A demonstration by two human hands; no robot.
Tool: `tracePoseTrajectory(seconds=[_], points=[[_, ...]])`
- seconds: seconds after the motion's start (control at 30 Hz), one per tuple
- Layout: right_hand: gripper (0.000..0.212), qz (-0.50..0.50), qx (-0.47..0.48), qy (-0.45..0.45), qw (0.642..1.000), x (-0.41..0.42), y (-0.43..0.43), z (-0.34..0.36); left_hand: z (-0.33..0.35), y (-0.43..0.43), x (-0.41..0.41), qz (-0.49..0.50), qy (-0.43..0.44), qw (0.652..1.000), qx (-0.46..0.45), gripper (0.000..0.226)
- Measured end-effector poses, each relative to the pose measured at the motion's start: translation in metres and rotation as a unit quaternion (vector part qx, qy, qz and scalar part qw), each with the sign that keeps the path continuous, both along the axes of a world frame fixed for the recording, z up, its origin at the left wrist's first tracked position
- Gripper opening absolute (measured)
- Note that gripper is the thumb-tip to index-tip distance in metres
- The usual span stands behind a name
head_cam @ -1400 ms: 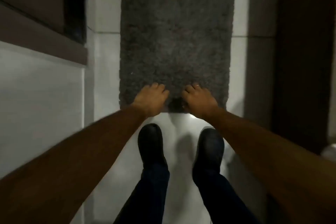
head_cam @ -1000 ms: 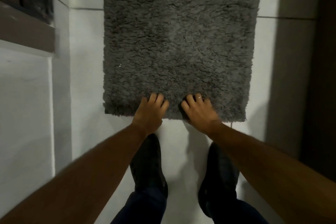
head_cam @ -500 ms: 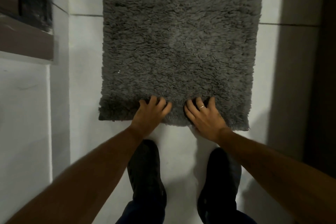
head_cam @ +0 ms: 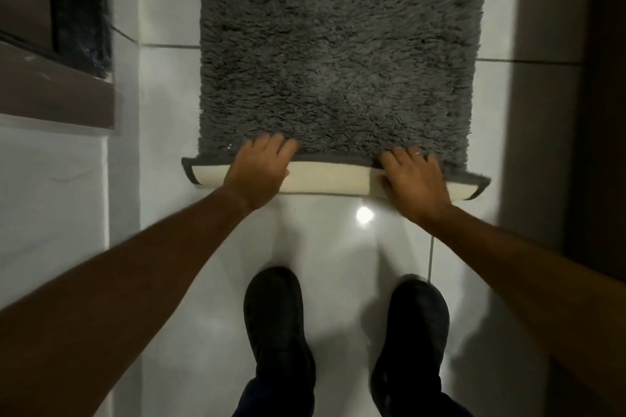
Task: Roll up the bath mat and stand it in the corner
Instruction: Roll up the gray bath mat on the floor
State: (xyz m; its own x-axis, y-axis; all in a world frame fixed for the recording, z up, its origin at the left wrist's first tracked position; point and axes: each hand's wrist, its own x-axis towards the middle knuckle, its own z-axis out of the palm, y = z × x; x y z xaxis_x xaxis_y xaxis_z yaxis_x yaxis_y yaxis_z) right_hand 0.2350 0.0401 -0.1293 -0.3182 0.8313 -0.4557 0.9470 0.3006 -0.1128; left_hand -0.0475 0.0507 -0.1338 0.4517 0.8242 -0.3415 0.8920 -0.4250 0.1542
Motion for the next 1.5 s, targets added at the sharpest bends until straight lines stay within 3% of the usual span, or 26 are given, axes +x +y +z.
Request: tracePoseTrajectory(seconds=[0.1,0.17,0.2,0.3,0.33,0.43,0.6,0.7,0.77,0.83,0.9,0.97,1.0,1.07,1.17,1.27,1.33,1.4,1.5], points=[[0.051,0.05,0.037,-0.082,0.995,-0.012,0.016,-0.004,-0.005,0.006,0.004,-0.075,0.05,0.988,0.128,0.014],[0.063,0.095,0.022,-0.098,0.99,-0.016,0.019,-0.007,-0.014,-0.001,0.009,-0.091,0.032,0.985,0.145,0.011],[0.063,0.11,0.019,-0.103,0.988,-0.017,0.018,-0.01,-0.019,-0.006,0.01,-0.084,0.033,0.987,0.13,0.02],[0.05,0.131,0.018,-0.096,0.986,-0.014,0.007,-0.017,-0.028,-0.021,0.005,-0.088,0.102,0.991,0.022,0.077],[0.05,0.129,0.018,-0.085,0.988,-0.011,0.002,-0.017,-0.03,-0.024,0.004,-0.094,0.123,0.988,0.014,0.08],[0.074,0.13,-0.006,-0.089,0.987,-0.006,-0.006,-0.018,-0.035,-0.026,0.006,-0.095,0.142,0.983,0.062,0.061],[0.066,0.107,-0.02,-0.034,0.993,-0.007,0.005,-0.017,-0.029,-0.014,0.008,-0.109,0.107,0.985,0.08,0.052],[0.049,0.095,-0.04,0.058,0.993,0.001,0.018,-0.008,-0.014,0.001,0.002,-0.062,0.02,0.998,-0.009,0.051],[0.04,0.077,-0.074,0.092,0.99,0.006,0.025,0.002,-0.005,0.011,0.001,-0.008,-0.001,0.989,-0.145,0.049],[0.041,0.047,-0.137,0.104,0.984,0.011,0.027,0.007,0.002,0.017,0.002,0.041,-0.012,0.949,-0.313,0.052],[0.045,0.017,-0.211,0.09,0.973,0.015,0.022,0.007,0.005,0.015,0.003,0.068,-0.033,0.914,-0.399,0.057],[0.046,-0.02,-0.254,0.087,0.963,0.018,0.014,0.002,0.004,0.007,0.004,0.068,-0.058,0.924,-0.373,0.058],[0.046,-0.039,-0.249,0.1,0.962,0.019,0.012,0.0,0.003,0.001,0.003,0.048,-0.062,0.946,-0.315,0.056],[0.048,-0.043,-0.174,0.106,0.978,0.019,0.008,-0.002,-0.002,-0.015,0.001,-0.04,-0.01,0.99,-0.134,0.047],[0.048,0.046,-0.01,0.006,0.999,0.011,-0.004,-0.005,-0.005,-0.029,0.002,-0.071,0.035,0.995,0.066,0.036],[0.053,0.104,0.045,-0.016,0.993,0.005,-0.024,-0.006,-0.007,-0.045,0.014,-0.044,0.018,0.997,0.064,0.036],[0.063,0.108,0.05,0.002,0.993,0.007,-0.036,-0.008,-0.01,-0.059,0.018,-0.02,0.054,0.998,-0.015,0.067],[0.084,0.111,-0.003,-0.044,0.993,0.009,-0.042,-0.009,-0.014,-0.072,0.016,-0.027,0.105,0.993,-0.055,0.101],[0.092,0.107,-0.029,-0.094,0.989,0.009,-0.038,-0.017,-0.024,-0.073,0.011,-0.024,0.118,0.992,-0.029,0.11]])
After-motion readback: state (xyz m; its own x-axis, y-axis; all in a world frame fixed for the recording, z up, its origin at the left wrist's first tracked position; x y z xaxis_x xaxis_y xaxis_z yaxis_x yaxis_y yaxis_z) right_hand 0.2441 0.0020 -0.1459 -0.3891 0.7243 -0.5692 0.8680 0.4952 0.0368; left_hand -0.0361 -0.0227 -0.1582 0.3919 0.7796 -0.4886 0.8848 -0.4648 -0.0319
